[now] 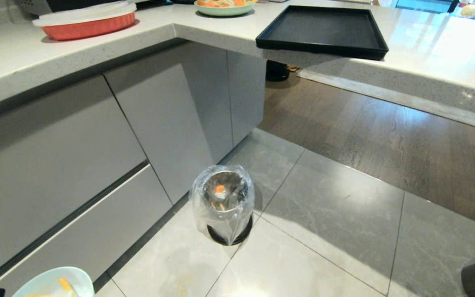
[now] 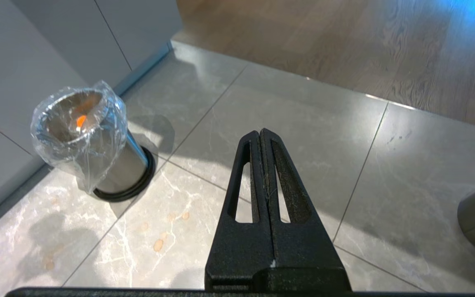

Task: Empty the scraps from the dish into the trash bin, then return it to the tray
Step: Move the bowl over the trash can

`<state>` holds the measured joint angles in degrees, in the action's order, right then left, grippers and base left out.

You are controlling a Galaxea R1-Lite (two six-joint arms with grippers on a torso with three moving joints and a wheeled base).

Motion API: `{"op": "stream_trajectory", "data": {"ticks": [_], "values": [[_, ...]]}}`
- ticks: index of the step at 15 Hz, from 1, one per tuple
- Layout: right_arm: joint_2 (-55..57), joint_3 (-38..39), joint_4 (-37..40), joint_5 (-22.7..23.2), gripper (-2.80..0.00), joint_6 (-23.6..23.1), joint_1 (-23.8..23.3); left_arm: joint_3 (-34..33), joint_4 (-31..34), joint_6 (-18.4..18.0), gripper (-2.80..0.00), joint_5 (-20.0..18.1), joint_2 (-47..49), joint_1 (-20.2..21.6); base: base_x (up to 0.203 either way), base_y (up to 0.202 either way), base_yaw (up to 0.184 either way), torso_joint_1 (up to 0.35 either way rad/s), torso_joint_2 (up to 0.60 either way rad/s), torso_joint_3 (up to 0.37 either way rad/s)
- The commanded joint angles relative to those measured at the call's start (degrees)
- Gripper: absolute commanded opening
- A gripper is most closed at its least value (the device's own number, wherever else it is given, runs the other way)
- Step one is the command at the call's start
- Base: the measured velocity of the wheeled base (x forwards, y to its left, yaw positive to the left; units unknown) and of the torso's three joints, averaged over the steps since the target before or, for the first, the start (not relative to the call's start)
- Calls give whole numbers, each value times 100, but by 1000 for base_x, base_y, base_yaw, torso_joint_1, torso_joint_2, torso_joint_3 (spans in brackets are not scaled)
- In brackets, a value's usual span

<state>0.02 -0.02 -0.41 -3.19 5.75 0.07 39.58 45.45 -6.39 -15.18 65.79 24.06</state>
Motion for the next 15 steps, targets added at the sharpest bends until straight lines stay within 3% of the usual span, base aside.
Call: {"op": "stream_trajectory", "data": {"ticks": [1,8,15], "values": [[-2,2,-3,-5,-280,5,1,23,26,-3,-280,-47,-23,2,0,0,0,2,2,-197],[-2,2,-3,-6,-280,5,1,-12,-319,6,-280,-357,-146,-7,0,0,0,5,4,-196],[-2,2,-3,-1,-280,5,1,-419,-1220,24,-280,-512,-133,-41,0,0,0,2,2,-199]]}}
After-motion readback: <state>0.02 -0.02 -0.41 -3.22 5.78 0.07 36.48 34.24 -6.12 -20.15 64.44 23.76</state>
